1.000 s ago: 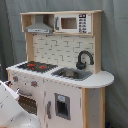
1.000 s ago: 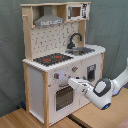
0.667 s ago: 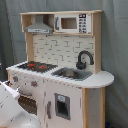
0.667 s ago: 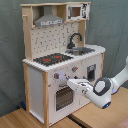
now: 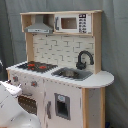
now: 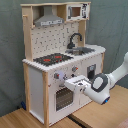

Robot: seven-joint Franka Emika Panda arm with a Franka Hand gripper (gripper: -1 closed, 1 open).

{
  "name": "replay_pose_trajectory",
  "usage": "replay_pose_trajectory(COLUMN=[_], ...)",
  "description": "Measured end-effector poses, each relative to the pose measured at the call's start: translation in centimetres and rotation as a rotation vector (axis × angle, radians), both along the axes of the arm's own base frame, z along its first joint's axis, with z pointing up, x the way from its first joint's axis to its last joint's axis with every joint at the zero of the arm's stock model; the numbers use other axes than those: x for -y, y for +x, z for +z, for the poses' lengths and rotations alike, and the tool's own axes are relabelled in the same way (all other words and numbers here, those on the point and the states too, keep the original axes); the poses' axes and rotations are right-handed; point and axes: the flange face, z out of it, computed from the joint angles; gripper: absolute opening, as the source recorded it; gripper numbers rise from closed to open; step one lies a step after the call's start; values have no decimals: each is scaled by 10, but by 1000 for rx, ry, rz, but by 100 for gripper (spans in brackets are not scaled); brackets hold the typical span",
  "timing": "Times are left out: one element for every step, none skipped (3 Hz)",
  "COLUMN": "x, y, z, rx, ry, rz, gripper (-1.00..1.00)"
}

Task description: Play with the kitchen

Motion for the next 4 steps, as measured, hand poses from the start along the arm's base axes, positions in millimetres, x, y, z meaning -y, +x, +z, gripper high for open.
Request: replay_pose_trajectory(x=[-7,-8,-14,-24], y=[4,16,25,31], z=[7,18,22,23], rx=[-29,-66,-112,-152], ry=[-61,-93,-122,-146], rz=[21,30,42,68], gripper=[100,100,100,100])
